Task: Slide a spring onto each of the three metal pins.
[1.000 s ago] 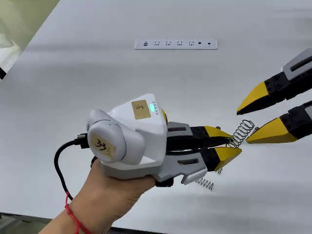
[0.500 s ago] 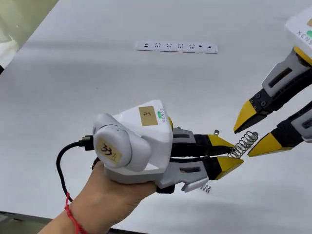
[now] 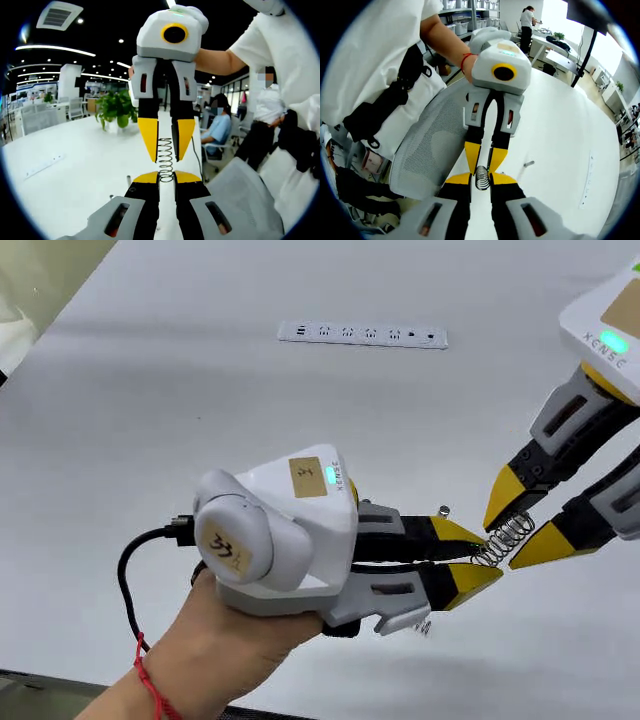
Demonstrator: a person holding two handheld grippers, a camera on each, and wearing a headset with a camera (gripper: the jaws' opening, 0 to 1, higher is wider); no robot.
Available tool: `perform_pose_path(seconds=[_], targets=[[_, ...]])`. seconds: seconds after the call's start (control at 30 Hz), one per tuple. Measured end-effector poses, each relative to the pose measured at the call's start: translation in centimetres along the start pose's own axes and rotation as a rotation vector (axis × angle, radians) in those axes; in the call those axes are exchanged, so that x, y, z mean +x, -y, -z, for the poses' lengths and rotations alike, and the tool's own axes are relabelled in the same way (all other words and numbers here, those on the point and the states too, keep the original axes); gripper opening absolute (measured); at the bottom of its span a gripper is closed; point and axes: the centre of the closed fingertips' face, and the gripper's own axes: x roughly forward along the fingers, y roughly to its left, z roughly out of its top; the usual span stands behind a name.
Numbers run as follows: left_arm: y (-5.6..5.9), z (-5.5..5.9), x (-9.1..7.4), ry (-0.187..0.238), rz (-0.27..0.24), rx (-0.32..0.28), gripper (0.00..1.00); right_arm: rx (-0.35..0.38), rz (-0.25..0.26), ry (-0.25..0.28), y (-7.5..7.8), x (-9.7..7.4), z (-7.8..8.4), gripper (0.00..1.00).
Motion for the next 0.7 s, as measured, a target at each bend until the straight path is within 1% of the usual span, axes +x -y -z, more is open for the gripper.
perform_pose_path(seconds=[0.17,0.47,0.7], targets=[[0.11,0.01,0.06,0.002,0.002,-0.001,0.1,0.0,0.001,0.001,-0.01,0.06,-0.11,0.13],[0.02,-0.06,0.04,0.01,0.0,0.001,0.1,-0.006,0.001,-0.007,0.0,-0.04,-0.26,0.12],[0.1,-0.11,-0.02,0.019,0.003,0.004,0.1,0.01,0.0,-0.019,0.01,0.04,-0.28,0.12]])
